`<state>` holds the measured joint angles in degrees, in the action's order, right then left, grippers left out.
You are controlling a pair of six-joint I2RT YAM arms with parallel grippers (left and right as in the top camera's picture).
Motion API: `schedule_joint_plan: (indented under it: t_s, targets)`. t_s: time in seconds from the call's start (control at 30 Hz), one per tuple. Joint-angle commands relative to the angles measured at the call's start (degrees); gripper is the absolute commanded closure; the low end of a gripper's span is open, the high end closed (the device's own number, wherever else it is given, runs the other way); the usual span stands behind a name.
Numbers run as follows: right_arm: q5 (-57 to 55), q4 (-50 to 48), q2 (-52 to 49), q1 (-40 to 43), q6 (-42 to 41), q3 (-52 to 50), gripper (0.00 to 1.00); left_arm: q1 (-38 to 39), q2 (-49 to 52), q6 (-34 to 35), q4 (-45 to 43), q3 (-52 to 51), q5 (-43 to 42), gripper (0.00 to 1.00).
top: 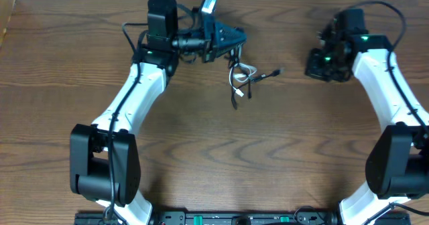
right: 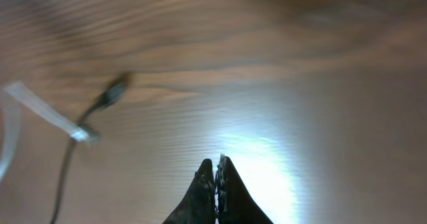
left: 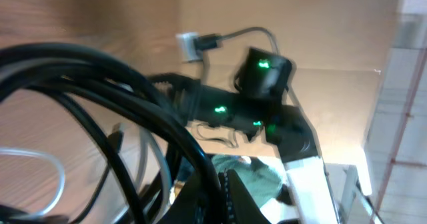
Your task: Untangle cables
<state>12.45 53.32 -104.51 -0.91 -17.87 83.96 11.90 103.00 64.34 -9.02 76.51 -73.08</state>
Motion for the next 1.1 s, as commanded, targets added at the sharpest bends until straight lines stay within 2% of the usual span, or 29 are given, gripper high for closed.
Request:
schedule_joint_plan:
  t_s: [0.0,0.13,0.23,0.27,0.33,0.4,0.57,0.8,0.93,1.07]
  targets:
    - [-2.8,0.9,0.7,1.9,-1.2,1.0,0.99,-1.4,-1.1,-14.8,9.1,0.5,0.5,0.92]
    - [17.5,-0.5,0.7,1.8,13.2,1.0,0.92,-0.6,-1.1,-17.4,13.0,0.5,0.1,0.93]
    - [30.8,-2.9,0.7,1.0,16.9,1.0,0.83,0.5,-1.1,-17.4,12.2,0.5,-1.2,0.92]
    - [34.1,-4.1,0.7,0.7,16.9,1.0,0.76,0.7,-1.0,-17.4,11.8,0.5,-2.3,0.93]
    - [41.5,-8.4,0.7,0.0,16.8,1.0,0.41,0.8,-1.0,-17.0,9.9,0.5,-5.6,0.92]
    - [47.7,-14.4,0.7,-1.1,15.6,1.0,0.29,0.8,-1.0,-15.0,7.1,0.5,-8.0,0.93]
    - [49.4,-25.7,0.7,-4.6,7.4,1.0,0.27,0.9,-1.0,-4.5,-2.9,0.5,-8.8,0.93]
    - [46.1,-31.3,0.7,-10.1,4.1,1.0,0.25,1.6,-1.0,9.3,-19.3,0.5,-8.5,0.93]
    - [41.1,-32.8,0.6,-12.7,2.0,1.0,0.25,1.7,-1.0,12.9,-22.2,0.5,-8.3,0.92]
    - [38.0,-37.2,0.6,-14.1,-1.8,1.0,0.28,2.0,-1.0,13.6,-22.2,0.5,-8.3,0.92]
